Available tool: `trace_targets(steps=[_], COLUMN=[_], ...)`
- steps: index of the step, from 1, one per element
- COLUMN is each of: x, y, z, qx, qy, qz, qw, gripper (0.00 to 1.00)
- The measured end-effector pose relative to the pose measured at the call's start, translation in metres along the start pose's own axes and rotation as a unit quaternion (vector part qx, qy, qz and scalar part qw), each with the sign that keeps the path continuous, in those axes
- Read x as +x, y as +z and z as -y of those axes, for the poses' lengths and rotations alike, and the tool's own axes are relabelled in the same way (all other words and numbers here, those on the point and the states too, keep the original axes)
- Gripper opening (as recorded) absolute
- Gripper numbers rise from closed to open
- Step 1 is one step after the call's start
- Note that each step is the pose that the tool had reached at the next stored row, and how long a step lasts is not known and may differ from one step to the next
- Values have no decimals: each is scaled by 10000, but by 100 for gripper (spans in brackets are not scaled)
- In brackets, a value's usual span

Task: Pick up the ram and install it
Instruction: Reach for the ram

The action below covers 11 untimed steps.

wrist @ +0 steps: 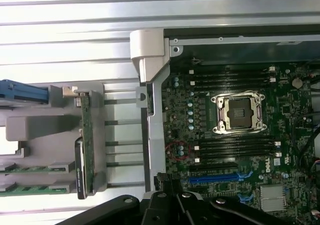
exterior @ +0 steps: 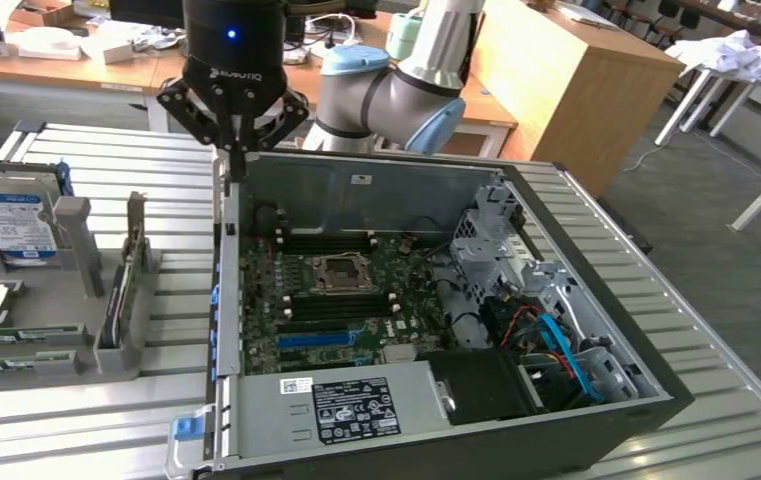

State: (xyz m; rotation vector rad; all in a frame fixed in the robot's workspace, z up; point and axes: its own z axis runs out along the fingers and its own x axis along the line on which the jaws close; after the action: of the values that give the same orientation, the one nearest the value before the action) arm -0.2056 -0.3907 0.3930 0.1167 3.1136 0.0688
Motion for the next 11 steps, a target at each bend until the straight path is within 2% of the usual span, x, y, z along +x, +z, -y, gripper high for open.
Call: trace_targets(steps=[11], x=[230], y=[-4], z=[-14], qx=[0], qy=[0], qz=[0], qw=[10000], gripper=[11])
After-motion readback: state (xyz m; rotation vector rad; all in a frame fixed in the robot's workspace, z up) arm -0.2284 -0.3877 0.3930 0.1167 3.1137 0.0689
